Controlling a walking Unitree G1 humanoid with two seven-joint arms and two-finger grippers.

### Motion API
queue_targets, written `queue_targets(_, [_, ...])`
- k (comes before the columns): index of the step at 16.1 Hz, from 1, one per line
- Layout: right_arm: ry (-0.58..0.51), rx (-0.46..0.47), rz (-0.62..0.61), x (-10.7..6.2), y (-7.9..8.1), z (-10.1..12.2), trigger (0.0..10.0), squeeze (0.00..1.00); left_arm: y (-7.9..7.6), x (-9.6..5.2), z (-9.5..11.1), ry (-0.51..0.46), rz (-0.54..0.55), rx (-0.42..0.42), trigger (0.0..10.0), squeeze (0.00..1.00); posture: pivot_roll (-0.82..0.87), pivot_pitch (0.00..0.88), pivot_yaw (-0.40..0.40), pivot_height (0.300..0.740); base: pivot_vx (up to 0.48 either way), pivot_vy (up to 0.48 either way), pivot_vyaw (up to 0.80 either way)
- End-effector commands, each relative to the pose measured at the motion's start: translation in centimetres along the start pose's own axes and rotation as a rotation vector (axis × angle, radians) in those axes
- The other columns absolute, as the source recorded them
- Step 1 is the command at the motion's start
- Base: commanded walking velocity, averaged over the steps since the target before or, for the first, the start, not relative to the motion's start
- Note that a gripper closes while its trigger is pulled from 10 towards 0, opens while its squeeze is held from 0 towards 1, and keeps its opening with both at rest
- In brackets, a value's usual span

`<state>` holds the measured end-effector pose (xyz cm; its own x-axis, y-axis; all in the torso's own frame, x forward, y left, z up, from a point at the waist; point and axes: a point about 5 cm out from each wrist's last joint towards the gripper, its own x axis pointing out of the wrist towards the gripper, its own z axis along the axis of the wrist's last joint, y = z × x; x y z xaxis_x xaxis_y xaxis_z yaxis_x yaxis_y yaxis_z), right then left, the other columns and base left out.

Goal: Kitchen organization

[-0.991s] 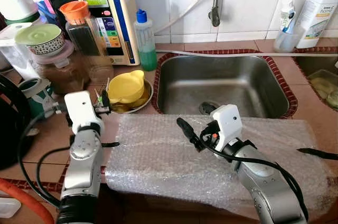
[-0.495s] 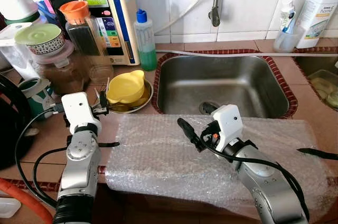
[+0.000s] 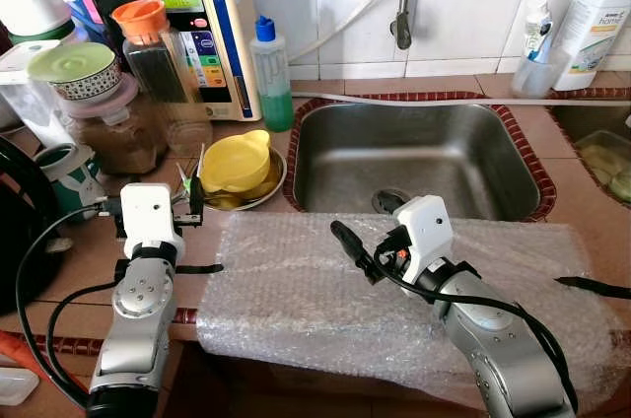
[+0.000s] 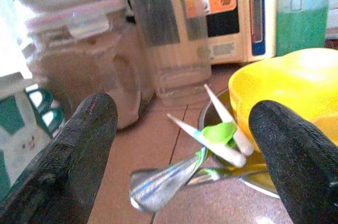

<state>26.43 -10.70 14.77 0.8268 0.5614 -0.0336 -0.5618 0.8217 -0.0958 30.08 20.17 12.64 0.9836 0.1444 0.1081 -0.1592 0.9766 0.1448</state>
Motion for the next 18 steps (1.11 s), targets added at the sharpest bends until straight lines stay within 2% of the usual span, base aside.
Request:
queue_targets(1, [-0.027,-0.005,0.029,0.1,0.4,0.6,10.0,0.0,0.2,0.0,0.8,-0.049,-0.037,0.06,10.0,0.0,-0.29,0.062,0.112,0.74,0.0,0.0,0.0])
queue_targets(4, [-0.031,-0.004,0.037,0.2,0.5,0.7,10.0,0.0,-0.7,0.1,0.7,-0.064,-0.158,0.088,10.0,0.0,-0.29,0.065,0.111,0.74,0.0,0.0,0.0])
queue_targets(8, [-0.024,0.002,0.059,0.1,0.7,0.6,10.0,0.0,-0.8,0.4,0.6,-0.073,-0.237,0.163,10.0,0.0,-0.29,0.071,0.115,0.74,0.0,0.0,0.0])
queue_targets(11, [-0.025,0.002,0.061,0.0,0.6,0.6,10.0,0.0,-0.7,0.7,0.4,-0.071,-0.257,0.235,10.0,0.0,-0.29,0.076,0.115,0.74,0.0,0.0,0.0])
queue_targets(18, [-0.02,-0.006,0.074,0.0,0.7,0.6,10.0,0.0,-0.3,1.6,-0.7,-0.044,-0.258,0.345,10.0,0.0,-0.3,0.075,0.107,0.74,0.0,0.0,0.0])
